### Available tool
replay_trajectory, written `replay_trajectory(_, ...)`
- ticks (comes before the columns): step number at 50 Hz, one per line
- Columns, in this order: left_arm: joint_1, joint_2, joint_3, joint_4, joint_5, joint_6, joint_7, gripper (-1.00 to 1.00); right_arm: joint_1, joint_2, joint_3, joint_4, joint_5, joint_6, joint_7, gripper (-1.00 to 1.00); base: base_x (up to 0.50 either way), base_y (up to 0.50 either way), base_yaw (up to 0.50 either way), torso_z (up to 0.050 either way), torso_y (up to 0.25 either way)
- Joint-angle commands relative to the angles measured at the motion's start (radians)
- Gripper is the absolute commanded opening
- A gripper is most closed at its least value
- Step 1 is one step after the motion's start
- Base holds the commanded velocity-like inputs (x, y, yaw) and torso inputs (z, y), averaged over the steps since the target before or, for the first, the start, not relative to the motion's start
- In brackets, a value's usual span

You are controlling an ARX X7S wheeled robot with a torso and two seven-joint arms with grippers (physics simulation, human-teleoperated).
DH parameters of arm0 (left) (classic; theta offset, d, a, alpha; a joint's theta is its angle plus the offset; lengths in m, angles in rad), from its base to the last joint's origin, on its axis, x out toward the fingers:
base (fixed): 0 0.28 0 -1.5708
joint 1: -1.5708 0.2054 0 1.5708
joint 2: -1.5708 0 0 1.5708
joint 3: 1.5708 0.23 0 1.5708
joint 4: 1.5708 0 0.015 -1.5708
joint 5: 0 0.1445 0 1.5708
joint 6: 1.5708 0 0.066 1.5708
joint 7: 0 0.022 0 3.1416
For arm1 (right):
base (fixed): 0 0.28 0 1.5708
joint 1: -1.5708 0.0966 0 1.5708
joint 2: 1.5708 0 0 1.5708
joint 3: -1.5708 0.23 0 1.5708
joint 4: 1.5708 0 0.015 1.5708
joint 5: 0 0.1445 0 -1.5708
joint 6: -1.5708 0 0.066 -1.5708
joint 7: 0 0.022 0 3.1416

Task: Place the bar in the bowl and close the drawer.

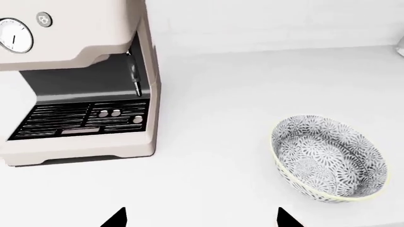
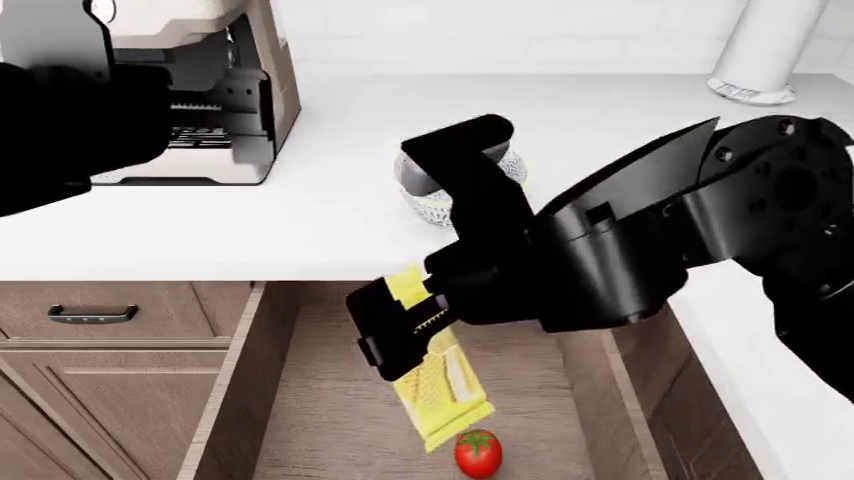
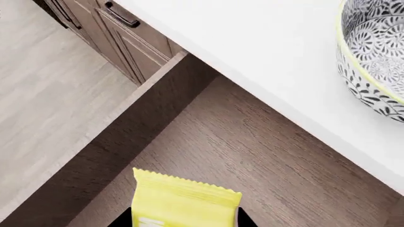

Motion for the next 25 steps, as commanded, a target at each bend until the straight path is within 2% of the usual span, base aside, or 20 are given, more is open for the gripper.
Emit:
replay_trajectory(1, -0.006, -0.016, -0.015, 0.027, 0.025, 0.021, -0.005, 1.00, 0.131, 0.024, 0.050, 0.048, 0.032, 0.028, -0.014, -1.00, 0.00, 0.00, 0.00, 0.000, 0.000)
replay_trajectory(11, -0.005, -0.016, -0.012, 0.023, 0.058, 0.026, 0.017, 1.00, 0.256, -0.030, 0.068, 0.235, -0.134, 0.064, -0.119, -1.00, 0.00, 0.00, 0.00, 0.000, 0.000)
replay_trajectory(17, -0.002, -0.013, -0.007, 0.017, 0.092, 0.029, 0.040, 1.00, 0.353, -0.119, 0.025, 0.457, -0.382, 0.058, -0.313, -1.00, 0.00, 0.00, 0.00, 0.000, 0.000)
replay_trajectory(25, -0.027, -0.001, 0.004, -0.007, 0.124, 0.018, 0.067, 1.00, 0.449, -0.297, -0.115, 0.854, -0.689, -0.061, -0.631, -1.00, 0.00, 0.00, 0.00, 0.000, 0.000)
